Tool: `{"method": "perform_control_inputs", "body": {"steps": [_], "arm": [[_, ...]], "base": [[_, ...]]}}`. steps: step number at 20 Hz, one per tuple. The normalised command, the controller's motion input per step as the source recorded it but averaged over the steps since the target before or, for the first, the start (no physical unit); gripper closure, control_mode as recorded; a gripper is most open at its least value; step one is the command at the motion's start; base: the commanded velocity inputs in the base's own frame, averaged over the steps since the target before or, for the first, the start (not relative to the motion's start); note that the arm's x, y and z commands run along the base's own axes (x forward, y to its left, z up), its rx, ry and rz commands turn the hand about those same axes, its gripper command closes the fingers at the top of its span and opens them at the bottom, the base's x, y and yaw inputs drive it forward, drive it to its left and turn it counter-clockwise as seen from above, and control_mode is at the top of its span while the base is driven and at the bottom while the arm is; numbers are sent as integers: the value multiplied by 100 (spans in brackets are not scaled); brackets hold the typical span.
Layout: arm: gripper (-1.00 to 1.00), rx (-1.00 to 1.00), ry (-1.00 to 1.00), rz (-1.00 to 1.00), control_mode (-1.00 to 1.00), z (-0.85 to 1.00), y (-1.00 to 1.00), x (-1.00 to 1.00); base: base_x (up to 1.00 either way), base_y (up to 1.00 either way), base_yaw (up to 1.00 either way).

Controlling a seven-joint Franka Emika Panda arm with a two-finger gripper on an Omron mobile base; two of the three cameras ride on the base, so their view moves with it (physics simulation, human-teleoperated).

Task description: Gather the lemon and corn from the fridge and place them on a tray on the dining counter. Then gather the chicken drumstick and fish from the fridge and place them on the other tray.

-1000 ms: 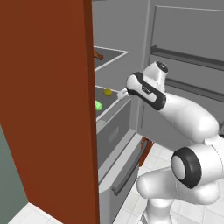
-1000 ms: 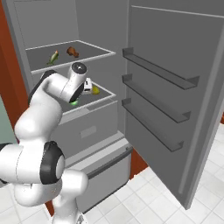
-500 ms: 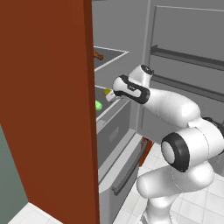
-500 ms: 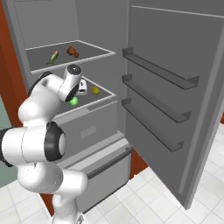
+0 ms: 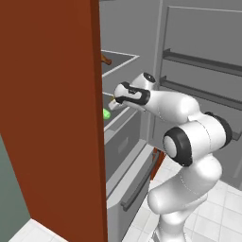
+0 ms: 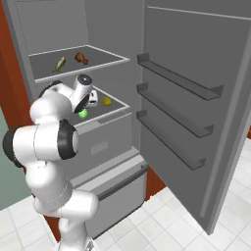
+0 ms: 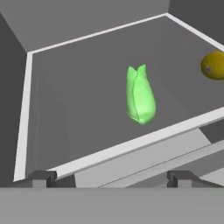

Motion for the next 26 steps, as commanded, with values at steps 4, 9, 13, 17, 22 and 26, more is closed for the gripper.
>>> {"method": "perform_control_inputs", "body": {"steps": [4,9,13,17,22,26], "arm": [[-100,0,8,1,-100,-17,0,56],[-100,0,6,0,-100,-24,5,52],[-100,0,4,0,-100,-26,21,54],[-100,0,2,0,-100,-28,28,51],[-100,0,3,0,-100,-21,3,45],[-100,0,2,0,-100,-18,7,32]], "base": [[0,0,0],[0,0,0],[0,0,0],[0,0,0],[0,0,0],[0,0,0]]}}
